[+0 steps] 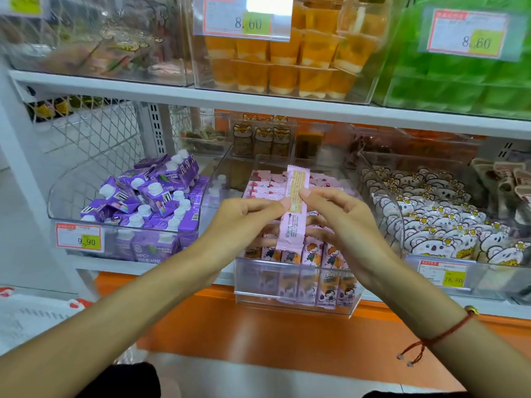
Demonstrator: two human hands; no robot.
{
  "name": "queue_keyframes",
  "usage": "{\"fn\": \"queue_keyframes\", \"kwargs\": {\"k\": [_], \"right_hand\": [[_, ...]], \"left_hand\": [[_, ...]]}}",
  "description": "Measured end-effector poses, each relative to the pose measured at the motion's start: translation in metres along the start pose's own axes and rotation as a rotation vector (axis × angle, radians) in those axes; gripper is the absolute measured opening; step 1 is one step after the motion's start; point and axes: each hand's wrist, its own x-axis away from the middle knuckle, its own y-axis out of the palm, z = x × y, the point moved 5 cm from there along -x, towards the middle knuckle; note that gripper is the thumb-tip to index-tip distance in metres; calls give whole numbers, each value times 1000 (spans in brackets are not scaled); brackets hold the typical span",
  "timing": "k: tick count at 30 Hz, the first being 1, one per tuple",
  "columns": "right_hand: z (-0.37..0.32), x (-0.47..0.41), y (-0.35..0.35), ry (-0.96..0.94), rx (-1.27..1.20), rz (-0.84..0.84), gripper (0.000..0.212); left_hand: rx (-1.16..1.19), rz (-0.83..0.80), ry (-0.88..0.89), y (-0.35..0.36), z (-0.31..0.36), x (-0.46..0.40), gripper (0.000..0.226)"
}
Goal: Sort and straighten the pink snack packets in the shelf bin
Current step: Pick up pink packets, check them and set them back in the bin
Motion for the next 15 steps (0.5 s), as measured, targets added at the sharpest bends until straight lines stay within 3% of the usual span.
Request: {"fn": "queue_keyframes", "kwargs": {"k": [7, 15], "right_hand": [[1, -1, 3, -18, 33, -62, 38], [-15, 5, 5, -332, 194, -211, 41]], "left_hand": [[-11, -44, 23, 1, -2, -1, 23], [-202, -80, 364, -2, 10, -1, 29]]}}
